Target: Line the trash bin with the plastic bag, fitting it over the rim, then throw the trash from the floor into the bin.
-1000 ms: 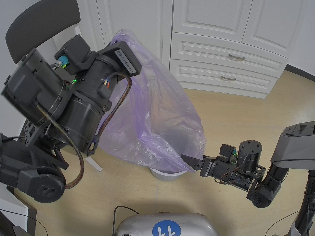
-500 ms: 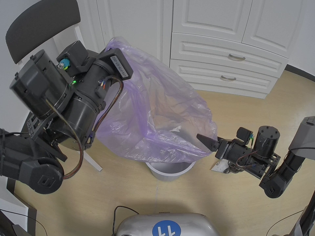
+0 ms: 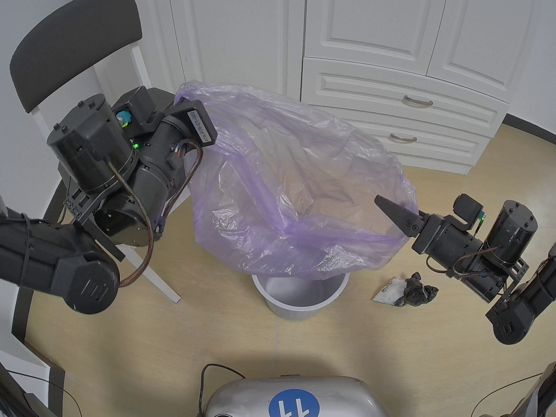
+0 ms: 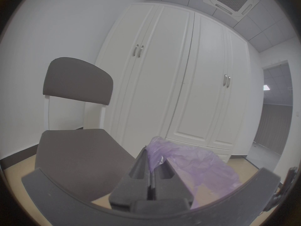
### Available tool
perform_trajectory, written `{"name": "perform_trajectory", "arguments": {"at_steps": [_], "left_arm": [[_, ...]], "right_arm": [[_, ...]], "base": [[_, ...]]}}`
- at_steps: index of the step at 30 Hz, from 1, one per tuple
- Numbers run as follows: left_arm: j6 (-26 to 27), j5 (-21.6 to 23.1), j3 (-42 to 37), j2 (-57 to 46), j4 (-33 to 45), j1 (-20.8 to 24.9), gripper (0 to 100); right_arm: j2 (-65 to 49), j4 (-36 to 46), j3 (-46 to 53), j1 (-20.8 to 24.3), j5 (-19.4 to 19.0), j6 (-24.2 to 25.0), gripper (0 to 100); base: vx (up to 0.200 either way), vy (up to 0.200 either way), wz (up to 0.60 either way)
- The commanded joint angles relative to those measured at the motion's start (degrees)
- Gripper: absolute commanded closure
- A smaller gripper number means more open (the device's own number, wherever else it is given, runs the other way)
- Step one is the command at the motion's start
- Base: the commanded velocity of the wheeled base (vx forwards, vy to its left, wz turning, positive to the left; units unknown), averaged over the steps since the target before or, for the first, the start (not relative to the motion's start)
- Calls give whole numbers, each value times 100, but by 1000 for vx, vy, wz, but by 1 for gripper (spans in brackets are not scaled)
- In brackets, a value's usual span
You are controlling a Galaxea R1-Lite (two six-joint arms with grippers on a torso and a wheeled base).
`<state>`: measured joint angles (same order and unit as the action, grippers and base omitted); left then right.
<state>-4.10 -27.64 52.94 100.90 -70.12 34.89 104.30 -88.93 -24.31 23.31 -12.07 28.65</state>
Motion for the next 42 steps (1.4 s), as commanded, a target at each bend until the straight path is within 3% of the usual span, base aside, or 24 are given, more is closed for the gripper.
{"name": "perform_trajectory", "arguments": {"at_steps": [1,7,34,39,42], "left_arm": [[-12,-5,260,369,16,-369,100],[-30,4,489,580,148,-747,100],[-39,4,612,527,306,-1116,100],[-39,4,550,518,306,-984,100],[-47,4,427,501,262,-712,100]], "right_arm": [[-367,-37,49,-125,-59,0,0],[-393,-28,75,-380,-296,0,0],[-604,-10,75,-1048,-762,0,0],[-560,69,119,-889,-753,-8,0],[-296,280,260,-450,-692,-26,0]], "base": [[0,0,0],[0,0,0],[0,0,0],[0,0,0],[0,0,0]]}}
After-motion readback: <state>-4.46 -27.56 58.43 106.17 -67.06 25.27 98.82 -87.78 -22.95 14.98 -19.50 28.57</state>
